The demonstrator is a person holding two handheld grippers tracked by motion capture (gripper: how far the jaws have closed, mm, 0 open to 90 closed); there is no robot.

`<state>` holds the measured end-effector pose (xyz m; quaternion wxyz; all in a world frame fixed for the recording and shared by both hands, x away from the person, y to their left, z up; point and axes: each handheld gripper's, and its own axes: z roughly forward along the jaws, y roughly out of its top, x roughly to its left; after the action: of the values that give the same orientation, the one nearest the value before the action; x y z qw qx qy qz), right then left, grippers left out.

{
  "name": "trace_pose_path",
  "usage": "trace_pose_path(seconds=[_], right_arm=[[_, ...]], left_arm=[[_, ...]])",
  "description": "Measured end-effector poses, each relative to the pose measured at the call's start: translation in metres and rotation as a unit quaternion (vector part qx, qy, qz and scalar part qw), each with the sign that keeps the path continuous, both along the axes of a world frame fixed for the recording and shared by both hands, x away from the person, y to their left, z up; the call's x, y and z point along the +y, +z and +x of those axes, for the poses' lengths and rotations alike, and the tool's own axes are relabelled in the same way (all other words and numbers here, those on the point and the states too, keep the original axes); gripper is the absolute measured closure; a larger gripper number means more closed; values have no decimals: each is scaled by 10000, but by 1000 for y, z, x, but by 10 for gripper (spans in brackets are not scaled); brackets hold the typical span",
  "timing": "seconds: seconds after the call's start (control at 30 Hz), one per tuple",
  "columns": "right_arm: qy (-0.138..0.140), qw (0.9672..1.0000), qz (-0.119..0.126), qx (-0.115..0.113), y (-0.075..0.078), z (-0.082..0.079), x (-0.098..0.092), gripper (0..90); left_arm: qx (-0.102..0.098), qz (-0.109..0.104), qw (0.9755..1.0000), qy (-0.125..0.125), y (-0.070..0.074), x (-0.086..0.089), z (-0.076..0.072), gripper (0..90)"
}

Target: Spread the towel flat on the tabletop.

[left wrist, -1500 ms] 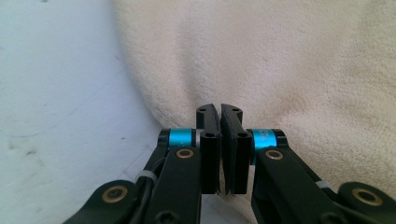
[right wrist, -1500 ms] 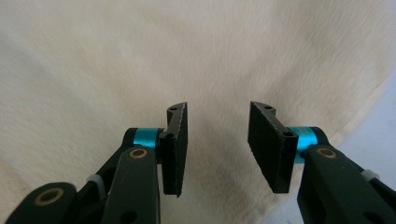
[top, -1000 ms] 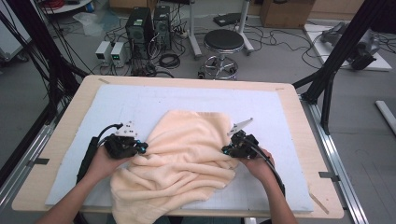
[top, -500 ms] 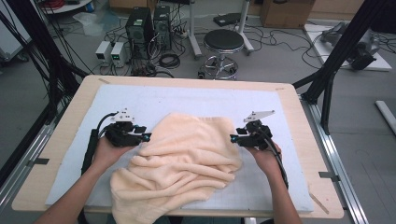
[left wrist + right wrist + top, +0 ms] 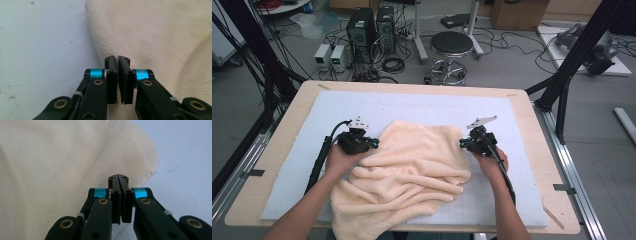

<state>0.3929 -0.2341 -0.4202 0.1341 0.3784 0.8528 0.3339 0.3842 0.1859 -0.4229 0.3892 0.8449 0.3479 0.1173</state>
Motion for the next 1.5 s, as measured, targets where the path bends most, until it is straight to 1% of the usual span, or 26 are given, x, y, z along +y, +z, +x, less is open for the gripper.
trace_pose_path(seconds=[0.03,0.1,0.2,0.27,0.33,0.43,0.53,0.57,0.67,0.7,0.73,0.77,0.83,0.9,0.97,1.0,1.03,1.1,1.13,1.2,1.23,1.27,1.33,1.37,1.43,1.5], right_arm=[[42,9999,116,-13,5,-3,-4,895],[223,9995,215,33,10,-8,-7,891],[392,9990,226,31,11,-11,-4,780],[384,9990,241,-3,9,-10,0,732],[405,9991,136,37,4,-7,7,705],[453,9986,-87,239,-6,-4,15,700],[396,9988,29,290,-9,-2,13,702],[407,9986,50,324,-9,-2,12,703],[418,9987,27,274,-10,-2,12,704],[423,9987,34,272,-10,-2,12,704],[429,9987,43,265,-10,-2,12,704],[423,9987,61,283,-10,-2,11,704],[448,9986,37,266,-9,-2,11,701],[474,9987,35,171,-7,-3,11,699],[421,9991,49,24,-3,-3,9,698],[380,9992,44,-63,-2,-3,7,698],[266,9996,48,-77,0,-1,4,683],[65,9998,11,-174,4,5,0,654],[40,9998,-13,-194,5,7,0,646],[30,9998,-37,-189,6,15,-1,622],[-40,9997,-57,-244,4,18,-1,622],[-66,9998,-24,-191,1,21,-1,617],[-111,9999,-65,-2,-7,26,0,598],[-85,9999,-93,67,-11,27,1,584],[-111,9999,-45,20,-13,27,3,593],[-79,9999,-72,-13,-13,27,4,631]], left_arm=[[-17,-3,10000,-59,2,-2,-3,853],[-82,33,9993,-350,5,-9,-12,853],[23,94,9965,-833,5,-22,-24,834],[197,7,9942,-1054,2,-28,-26,747],[193,3,9939,-1084,2,-28,-27,688],[186,-247,9951,-935,6,-21,-23,682],[53,-517,9974,-498,10,-10,-13,728],[3,-533,9976,-434,11,-9,-11,740],[-140,-620,9980,-23,15,-2,-2,749],[-161,-623,9979,74,15,-1,0,749],[-223,-544,9980,221,16,0,4,748],[-285,-546,9975,346,15,2,6,748],[-284,-516,9970,495,12,5,10,746],[-334,-446,9957,733,8,8,14,747],[-219,-617,9941,865,4,10,19,747],[-169,-761,9925,944,2,9,21,743],[-143,-790,9921,965,0,8,22,727],[-36,-756,9931,899,-3,4,25,683],[61,-636,9948,791,-5,-1,27,661],[102,-465,9970,607,-9,-10,27,625],[94,-396,9975,569,-10,-13,27,610],[104,-350,9979,529,-12,-16,26,600],[152,-219,9982,530,-15,-19,26,611],[157,-232,9982,537,-16,-19,27,626],[124,-158,9982,567,-17,-20,27,730],[161,-194,9976,641,-17,-19,28,778]])
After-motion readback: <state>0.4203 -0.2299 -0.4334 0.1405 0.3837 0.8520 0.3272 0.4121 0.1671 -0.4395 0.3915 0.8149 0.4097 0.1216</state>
